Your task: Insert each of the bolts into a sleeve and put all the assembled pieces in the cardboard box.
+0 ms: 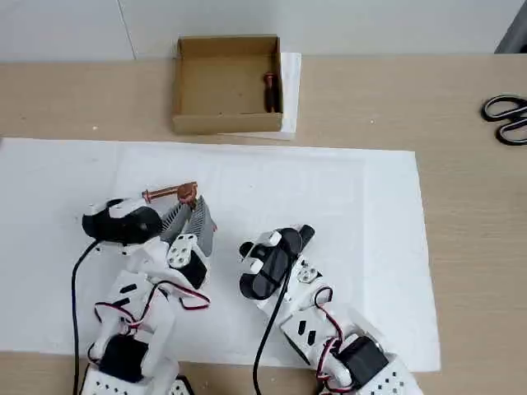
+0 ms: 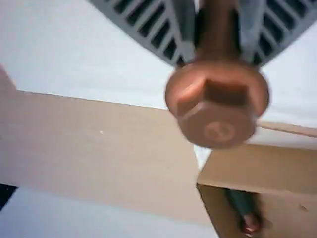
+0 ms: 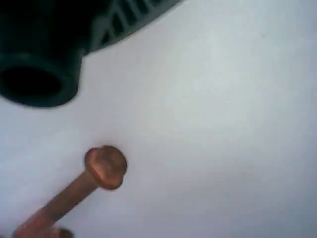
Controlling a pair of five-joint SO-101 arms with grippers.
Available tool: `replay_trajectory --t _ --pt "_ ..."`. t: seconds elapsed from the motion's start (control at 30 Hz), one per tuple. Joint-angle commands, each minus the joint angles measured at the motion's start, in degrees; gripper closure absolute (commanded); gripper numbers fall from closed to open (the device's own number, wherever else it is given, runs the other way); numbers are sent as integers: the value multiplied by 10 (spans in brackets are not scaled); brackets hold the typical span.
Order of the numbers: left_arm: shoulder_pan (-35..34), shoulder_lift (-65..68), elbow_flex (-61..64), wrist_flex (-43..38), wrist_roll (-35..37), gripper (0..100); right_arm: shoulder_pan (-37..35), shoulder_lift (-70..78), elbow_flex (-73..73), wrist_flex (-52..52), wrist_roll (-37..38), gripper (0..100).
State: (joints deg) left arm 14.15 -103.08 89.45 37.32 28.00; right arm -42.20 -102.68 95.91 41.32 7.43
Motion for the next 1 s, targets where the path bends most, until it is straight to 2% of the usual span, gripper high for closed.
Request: replay_trajectory --t 0.0,0.2,0.73,0.97 --pt "11 -10 -63 47 28 994 0 -8 5 0 -8 996" --pt "36 -10 -82 85 51 994 0 -7 5 0 -9 996" --pt "107 -10 -51 83 48 994 -2 -7 5 0 -9 996" --pt "109 -10 -53 62 21 994 -3 -8 5 0 -9 996"
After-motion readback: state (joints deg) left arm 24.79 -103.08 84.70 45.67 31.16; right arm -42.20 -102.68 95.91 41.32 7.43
